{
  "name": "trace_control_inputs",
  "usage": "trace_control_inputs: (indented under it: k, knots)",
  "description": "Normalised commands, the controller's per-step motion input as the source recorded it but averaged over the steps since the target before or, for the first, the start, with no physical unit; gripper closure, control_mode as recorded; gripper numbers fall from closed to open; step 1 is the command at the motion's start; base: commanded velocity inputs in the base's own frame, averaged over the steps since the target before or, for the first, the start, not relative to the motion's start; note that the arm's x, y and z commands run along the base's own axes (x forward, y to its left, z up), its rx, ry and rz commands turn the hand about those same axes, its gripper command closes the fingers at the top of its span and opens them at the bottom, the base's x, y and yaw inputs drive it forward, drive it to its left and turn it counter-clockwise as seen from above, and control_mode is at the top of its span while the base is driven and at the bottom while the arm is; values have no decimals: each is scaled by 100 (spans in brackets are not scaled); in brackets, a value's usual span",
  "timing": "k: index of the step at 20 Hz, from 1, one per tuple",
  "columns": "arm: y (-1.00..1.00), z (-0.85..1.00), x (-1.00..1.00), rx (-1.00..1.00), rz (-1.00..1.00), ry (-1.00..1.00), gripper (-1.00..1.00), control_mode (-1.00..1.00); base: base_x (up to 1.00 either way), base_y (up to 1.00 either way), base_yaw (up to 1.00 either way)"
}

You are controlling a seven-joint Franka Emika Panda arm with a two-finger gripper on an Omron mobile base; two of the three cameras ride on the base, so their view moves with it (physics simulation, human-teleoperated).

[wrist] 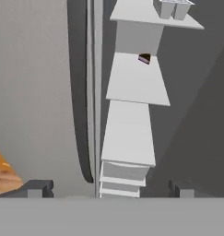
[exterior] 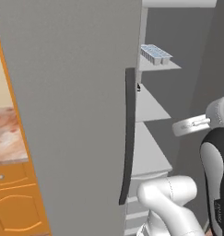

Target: Open the freezer door, pick up the ice cube tray from the freezer, and place it on the dining counter.

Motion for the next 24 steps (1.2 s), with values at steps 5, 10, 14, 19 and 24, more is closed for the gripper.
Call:
trace_control_inputs:
  k: [5,10,14,19,24]
  knots:
    - [0,0,0,0,0,0,-100,100,62,-20,0]
    - [0,0,0,0,0,0,-100,100,66,-17,-1]
    - [0,0,0,0,0,0,-100,100,54,-14,0]
    - [-1,-1,21,1,-3,0,-100,-100,8,0,0]
    - [-16,13,4,16,-29,0,-100,-100,0,0,0]
